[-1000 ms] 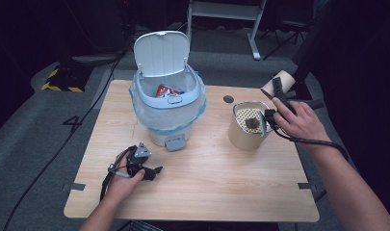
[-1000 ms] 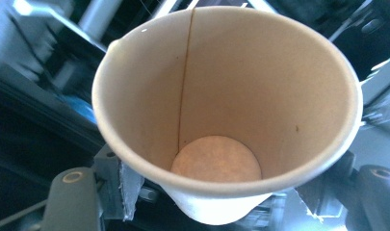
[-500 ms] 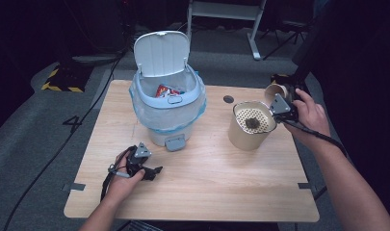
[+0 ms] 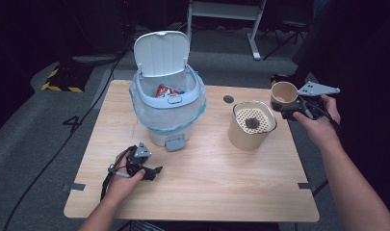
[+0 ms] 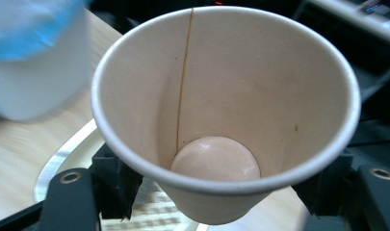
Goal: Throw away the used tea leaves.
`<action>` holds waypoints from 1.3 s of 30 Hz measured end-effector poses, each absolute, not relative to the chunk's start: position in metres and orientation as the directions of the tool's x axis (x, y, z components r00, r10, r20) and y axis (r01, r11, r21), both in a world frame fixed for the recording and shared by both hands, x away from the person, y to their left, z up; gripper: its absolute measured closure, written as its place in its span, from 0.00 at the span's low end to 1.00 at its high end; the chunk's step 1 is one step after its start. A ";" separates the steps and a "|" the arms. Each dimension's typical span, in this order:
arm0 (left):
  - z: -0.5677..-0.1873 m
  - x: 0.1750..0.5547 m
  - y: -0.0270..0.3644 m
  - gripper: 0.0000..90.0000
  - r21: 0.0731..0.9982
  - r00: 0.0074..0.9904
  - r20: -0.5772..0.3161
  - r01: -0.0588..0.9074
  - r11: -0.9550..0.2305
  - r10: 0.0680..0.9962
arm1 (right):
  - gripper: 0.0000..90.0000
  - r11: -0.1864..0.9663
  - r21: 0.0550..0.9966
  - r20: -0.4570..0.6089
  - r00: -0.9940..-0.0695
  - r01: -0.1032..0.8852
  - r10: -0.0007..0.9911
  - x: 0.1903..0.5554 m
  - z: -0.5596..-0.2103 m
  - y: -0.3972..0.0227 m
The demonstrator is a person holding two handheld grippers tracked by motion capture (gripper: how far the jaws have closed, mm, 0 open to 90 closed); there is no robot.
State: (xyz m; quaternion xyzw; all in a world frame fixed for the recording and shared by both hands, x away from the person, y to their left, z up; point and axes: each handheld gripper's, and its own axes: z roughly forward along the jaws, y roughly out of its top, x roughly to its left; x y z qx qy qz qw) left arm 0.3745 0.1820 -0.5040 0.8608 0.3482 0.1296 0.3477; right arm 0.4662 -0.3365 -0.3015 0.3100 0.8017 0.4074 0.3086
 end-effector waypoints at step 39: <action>-0.504 0.377 0.181 0.17 0.689 0.730 -0.020 0.505 -0.520 0.683 | 0.32 0.373 0.891 -0.053 -0.755 0.260 0.653 0.445 -0.291 -0.311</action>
